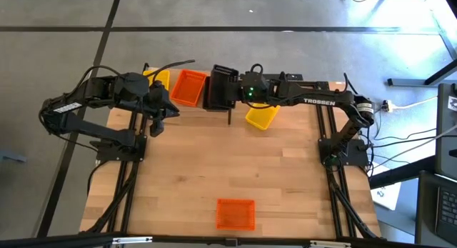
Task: Stack baskets on shelf by color
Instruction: Stack the black basket on top of the black basket on the shelf, then stack the yellow basket on top of the yellow basket on the shelf
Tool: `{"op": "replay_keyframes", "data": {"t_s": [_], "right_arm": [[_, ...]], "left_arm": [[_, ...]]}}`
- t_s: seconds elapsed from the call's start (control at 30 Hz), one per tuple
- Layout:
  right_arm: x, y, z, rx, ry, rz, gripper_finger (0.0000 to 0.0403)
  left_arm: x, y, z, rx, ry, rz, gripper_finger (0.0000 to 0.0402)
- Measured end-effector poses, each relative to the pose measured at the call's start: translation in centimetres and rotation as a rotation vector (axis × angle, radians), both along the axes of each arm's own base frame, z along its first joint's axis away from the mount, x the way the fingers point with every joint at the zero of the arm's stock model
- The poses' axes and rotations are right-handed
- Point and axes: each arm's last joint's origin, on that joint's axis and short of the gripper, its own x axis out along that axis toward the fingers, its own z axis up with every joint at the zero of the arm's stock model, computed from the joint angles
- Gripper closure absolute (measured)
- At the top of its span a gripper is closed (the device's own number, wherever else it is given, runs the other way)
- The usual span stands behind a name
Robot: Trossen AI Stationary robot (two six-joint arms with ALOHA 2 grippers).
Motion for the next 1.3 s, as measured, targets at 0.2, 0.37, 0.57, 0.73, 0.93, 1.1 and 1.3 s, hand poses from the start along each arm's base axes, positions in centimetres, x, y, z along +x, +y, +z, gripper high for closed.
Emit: {"op": "replay_keyframes", "data": {"t_s": [0.2,0.37,0.57,0.73,0.93,1.1,1.3], "right_arm": [[0.0,0.0,0.0,0.0,0.0,0.005,0.04],[0.0,0.0,0.0,0.018,-0.001,0.027,0.038],[0.0,0.0,0.0,0.018,-0.009,0.024,0.0343],[-0.2,0.1,0.3,0.0,-0.002,0.038,0.034],[-0.2,0.4,0.7,-0.01,-0.018,0.045,0.0339],[-0.2,0.6,0.8,-0.085,0.011,0.043,0.0339],[-1.1,2.6,2.6,-0.328,0.109,0.282,0.0338]], "left_arm": [[0.0,0.0,0.0,0.0,0.0,0.0,0.0347],[0.0,0.0,0.0,0.0,0.0,0.0,0.0347],[0.0,0.0,0.0,0.0,0.0,0.0,0.0347],[0.0,0.0,0.0,0.0,0.0,0.0,0.0347],[0.0,0.0,0.0,0.0,0.002,0.0,0.0347],[0.0,0.0,0.0,-0.001,0.003,0.0,0.0347],[-0.1,0.0,-0.1,-0.003,0.012,0.001,0.0347]]}}
